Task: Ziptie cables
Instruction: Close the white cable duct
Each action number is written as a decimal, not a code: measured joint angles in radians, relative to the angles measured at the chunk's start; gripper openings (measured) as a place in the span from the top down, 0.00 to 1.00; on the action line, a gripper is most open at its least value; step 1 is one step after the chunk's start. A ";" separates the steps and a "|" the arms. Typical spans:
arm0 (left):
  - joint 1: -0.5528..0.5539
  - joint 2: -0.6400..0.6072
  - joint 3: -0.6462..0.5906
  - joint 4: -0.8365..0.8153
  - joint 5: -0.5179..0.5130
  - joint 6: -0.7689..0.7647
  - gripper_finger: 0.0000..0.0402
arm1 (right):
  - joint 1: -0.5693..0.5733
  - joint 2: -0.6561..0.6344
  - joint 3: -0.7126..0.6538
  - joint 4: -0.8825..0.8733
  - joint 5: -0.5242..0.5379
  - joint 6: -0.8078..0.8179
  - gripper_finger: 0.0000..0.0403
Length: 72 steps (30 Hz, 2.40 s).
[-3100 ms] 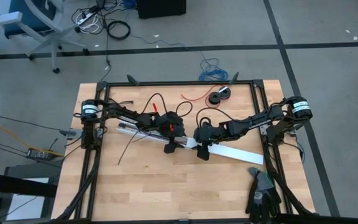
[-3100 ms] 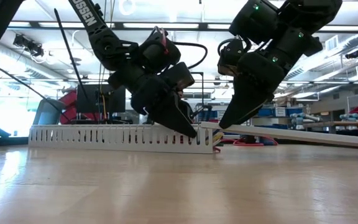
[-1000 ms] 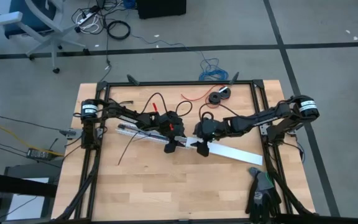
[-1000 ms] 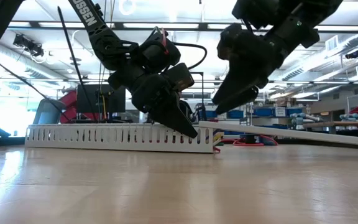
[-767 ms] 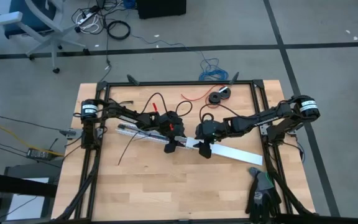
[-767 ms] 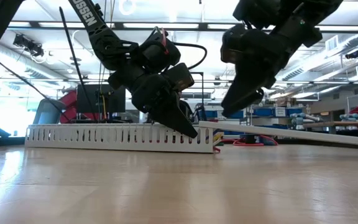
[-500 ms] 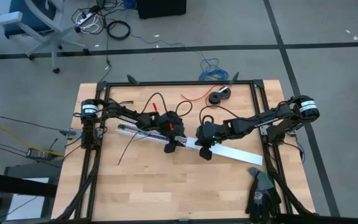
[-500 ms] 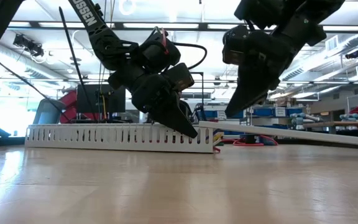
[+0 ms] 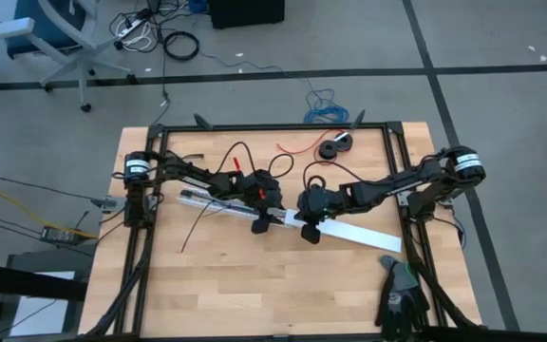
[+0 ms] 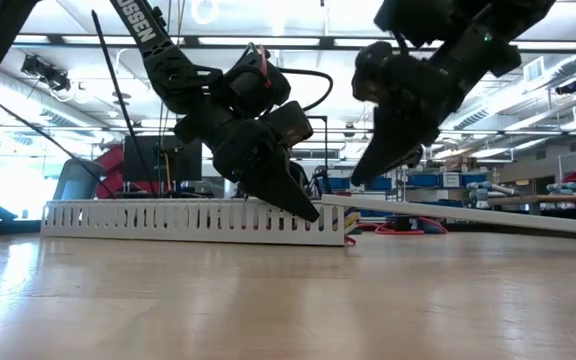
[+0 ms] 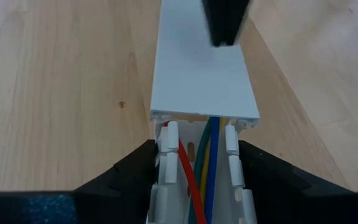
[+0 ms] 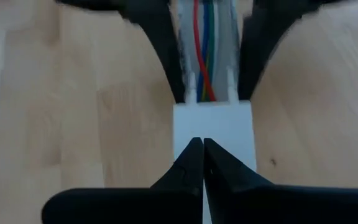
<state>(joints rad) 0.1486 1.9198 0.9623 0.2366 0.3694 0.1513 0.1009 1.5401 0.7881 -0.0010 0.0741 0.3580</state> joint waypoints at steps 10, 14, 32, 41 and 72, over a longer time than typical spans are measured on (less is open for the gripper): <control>0.000 0.000 0.000 -0.001 0.001 -0.002 0.45 | -0.012 0.091 0.003 0.063 0.001 0.026 1.00; 0.000 0.000 0.000 0.003 0.002 -0.002 0.45 | -0.026 0.091 0.010 0.063 -0.021 0.023 1.00; 0.000 0.000 -0.001 -0.005 -0.005 -0.027 0.26 | -0.033 0.092 0.010 0.045 -0.045 0.025 1.00; 0.000 -0.031 -0.001 -0.062 -0.004 -0.002 0.20 | -0.033 0.092 0.010 0.044 -0.046 0.031 1.00; 0.000 -0.082 -0.182 0.221 -0.017 -0.031 0.22 | -0.033 0.092 0.009 0.030 -0.051 0.041 1.00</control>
<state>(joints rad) 0.1486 1.8378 0.7803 0.4573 0.3523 0.1207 0.0677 1.6318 0.7975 0.0292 0.0231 0.3988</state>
